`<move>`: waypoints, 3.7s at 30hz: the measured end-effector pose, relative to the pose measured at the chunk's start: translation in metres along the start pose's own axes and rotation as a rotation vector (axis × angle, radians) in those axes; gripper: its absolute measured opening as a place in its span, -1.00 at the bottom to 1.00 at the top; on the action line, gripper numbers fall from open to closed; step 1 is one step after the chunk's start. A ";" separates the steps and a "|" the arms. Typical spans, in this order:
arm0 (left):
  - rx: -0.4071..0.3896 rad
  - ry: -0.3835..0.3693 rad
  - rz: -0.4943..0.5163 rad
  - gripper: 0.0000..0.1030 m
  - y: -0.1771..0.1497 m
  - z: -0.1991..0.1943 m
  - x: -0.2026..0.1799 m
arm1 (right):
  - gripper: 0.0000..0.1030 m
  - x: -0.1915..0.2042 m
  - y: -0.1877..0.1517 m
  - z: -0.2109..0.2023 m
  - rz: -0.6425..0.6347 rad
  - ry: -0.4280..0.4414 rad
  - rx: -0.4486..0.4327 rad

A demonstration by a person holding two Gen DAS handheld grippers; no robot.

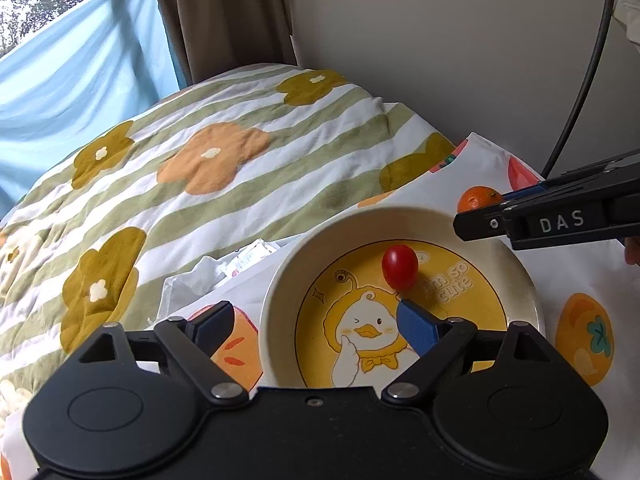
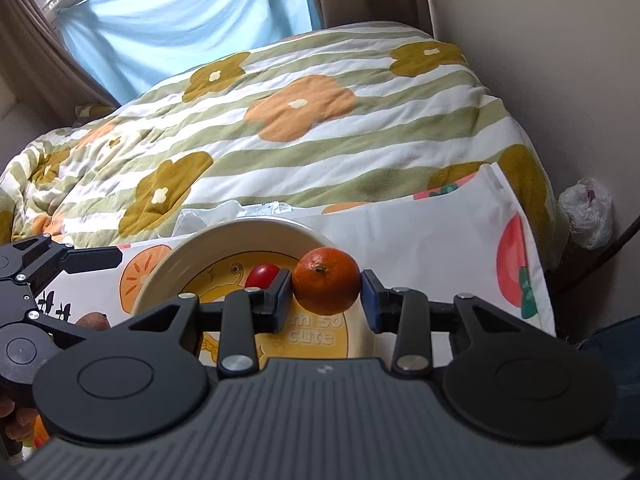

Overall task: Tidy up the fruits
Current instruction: 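Carry both fruits to the duck bowl and release them inside, then withdraw both tools from the bowl back over the cloth, then grasp the green apple with left tool while right tool grasps a large orange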

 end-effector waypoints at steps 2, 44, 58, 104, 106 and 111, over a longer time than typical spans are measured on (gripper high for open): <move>-0.004 0.004 -0.001 0.77 -0.004 -0.004 0.000 | 0.00 0.005 0.000 0.006 -0.018 0.008 0.002; -0.143 0.190 -0.105 0.77 -0.021 -0.127 -0.023 | 1.00 0.008 -0.012 -0.101 -0.063 0.025 -0.142; -0.191 0.376 -0.254 0.77 -0.086 -0.222 -0.044 | 1.00 0.039 -0.054 -0.155 -0.156 0.159 -0.139; 0.023 0.232 -0.432 0.44 -0.252 -0.188 0.121 | 1.00 0.235 -0.174 -0.060 -0.059 0.211 0.049; 0.026 0.211 -0.452 0.39 -0.253 -0.186 0.123 | 1.00 0.237 -0.174 -0.060 -0.063 0.210 0.050; 0.016 0.162 -0.492 0.21 -0.258 -0.186 0.129 | 1.00 0.241 -0.175 -0.057 -0.062 0.212 0.061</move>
Point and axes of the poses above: each gripper's, at about its wrist camera, not at the fingertips, and z roughly the way its jaws point, x to its left, y to its top, the point moved 2 cm from there along z, roughly the way its jaws point, and after that the axes turned 6 degrees about -x, right-handed, at the moved point
